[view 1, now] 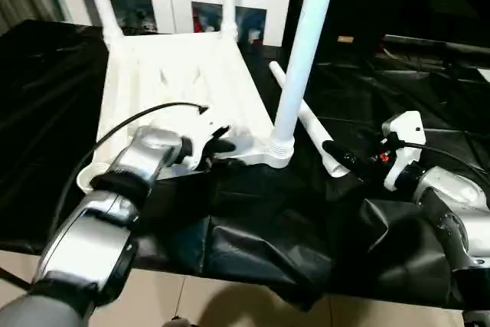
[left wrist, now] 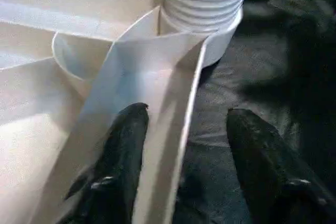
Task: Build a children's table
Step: Move to table
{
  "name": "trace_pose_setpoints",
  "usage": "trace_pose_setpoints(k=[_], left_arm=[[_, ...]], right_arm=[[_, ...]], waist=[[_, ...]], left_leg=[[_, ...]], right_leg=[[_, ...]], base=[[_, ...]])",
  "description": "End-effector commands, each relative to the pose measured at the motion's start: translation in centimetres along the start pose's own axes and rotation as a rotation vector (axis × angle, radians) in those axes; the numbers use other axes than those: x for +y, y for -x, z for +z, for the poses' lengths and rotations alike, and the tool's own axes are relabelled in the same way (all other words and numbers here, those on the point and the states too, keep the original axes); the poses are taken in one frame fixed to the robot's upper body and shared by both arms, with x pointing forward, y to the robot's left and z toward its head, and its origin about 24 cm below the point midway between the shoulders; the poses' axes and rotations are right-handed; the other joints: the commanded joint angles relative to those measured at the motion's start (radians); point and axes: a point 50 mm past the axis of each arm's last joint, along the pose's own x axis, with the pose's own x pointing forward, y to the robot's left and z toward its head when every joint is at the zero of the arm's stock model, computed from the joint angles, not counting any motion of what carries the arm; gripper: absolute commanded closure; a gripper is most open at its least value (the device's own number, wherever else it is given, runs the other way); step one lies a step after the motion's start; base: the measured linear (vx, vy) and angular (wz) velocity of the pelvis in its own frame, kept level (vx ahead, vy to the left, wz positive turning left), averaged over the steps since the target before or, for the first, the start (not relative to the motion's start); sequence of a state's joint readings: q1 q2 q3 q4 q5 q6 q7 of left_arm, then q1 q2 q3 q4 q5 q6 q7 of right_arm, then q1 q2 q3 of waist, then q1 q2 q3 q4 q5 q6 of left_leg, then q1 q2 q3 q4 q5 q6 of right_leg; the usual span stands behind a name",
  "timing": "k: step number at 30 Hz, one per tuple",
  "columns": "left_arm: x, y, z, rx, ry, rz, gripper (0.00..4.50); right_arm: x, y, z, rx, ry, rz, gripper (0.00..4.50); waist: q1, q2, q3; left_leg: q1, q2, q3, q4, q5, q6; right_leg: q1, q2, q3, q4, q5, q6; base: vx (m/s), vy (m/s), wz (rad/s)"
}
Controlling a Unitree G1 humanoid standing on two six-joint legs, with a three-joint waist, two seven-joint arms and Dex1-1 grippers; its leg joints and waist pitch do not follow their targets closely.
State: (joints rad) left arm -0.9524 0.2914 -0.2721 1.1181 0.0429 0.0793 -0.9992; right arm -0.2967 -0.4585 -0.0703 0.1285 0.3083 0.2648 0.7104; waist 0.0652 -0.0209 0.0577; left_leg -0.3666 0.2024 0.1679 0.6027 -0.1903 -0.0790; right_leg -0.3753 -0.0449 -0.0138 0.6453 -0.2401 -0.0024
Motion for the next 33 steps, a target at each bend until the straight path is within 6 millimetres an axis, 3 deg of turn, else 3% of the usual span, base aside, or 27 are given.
trace_pose_setpoints(k=[1, 4, 13, 16, 24, 28, 33], left_arm=[[0.1, -0.2, 0.0, 0.043, -0.036, 0.013, 2.3], [-0.1, -0.3, -0.3, 0.076, -0.042, -0.004, 2.48], [0.1, -0.3, -1.0, 0.121, -0.056, 0.003, 3.1], [-0.1, -0.1, -1.2, 0.115, -0.061, -0.029, 3.35], [-0.4, -0.2, -1.2, 0.051, -0.054, -0.067, 3.98], [-0.5, -0.2, -1.4, 0.053, -0.059, -0.079, 4.35], [-0.7, -0.2, -1.8, 0.079, -0.057, -0.117, 4.48]], right_arm=[[0.0, 0.3, 0.2, 0.012, 0.015, 0.008, 0.81], [0.0, 0.3, 0.2, 0.013, 0.018, 0.002, 0.81], [0.0, 0.1, 0.3, 0.007, 0.022, 0.003, 0.81], [0.4, 0.0, 0.1, 0.01, 0.018, 0.025, 0.81], [0.7, -0.3, 0.0, 0.009, 0.019, 0.046, 0.81], [0.7, -0.4, 0.0, 0.007, 0.019, 0.053, 0.81], [0.8, -0.4, 0.0, 0.006, 0.021, 0.058, 0.81]], waist=[[0.005, 0.004, -0.076], [0.006, 0.0, -0.076], [0.007, 0.0, -0.071], [0.007, -0.005, -0.071], [0.011, -0.004, -0.075], [0.016, -0.004, -0.075], [0.014, -0.004, -0.075]], left_leg=[[0.009, 0.016, -0.006, -0.055, -0.061, 0.056], [0.009, 0.016, -0.004, -0.055, -0.055, 0.064], [0.011, 0.019, -0.004, -0.059, -0.084, 0.055], [0.011, 0.02, -0.004, -0.059, -0.076, 0.061], [0.01, 0.021, -0.003, -0.056, -0.032, 0.089], [0.01, 0.022, -0.003, -0.057, -0.026, 0.092], [0.01, 0.022, -0.002, -0.057, -0.033, 0.091]], right_leg=[[0.066, -0.073, 0.034, -0.066, 0.22, -0.295], [0.065, -0.074, 0.034, -0.067, 0.22, -0.294], [0.061, -0.077, 0.035, -0.073, 0.152, -0.292], [0.061, -0.078, 0.035, -0.072, 0.166, -0.293], [0.06, -0.079, 0.033, -0.062, 0.263, -0.308], [0.061, -0.081, 0.033, -0.061, 0.27, -0.305], [0.061, -0.082, 0.033, -0.062, 0.268, -0.305]], base=[[0.0, 0.0, 0.0], [0.0, 0.0, 0.0], [0.0, 0.0, 0.0], [0.0, 0.0, 0.0], [0.0, 0.0, 0.0], [0.0, 0.0, 0.0], [0.0, 0.0, 0.0]])
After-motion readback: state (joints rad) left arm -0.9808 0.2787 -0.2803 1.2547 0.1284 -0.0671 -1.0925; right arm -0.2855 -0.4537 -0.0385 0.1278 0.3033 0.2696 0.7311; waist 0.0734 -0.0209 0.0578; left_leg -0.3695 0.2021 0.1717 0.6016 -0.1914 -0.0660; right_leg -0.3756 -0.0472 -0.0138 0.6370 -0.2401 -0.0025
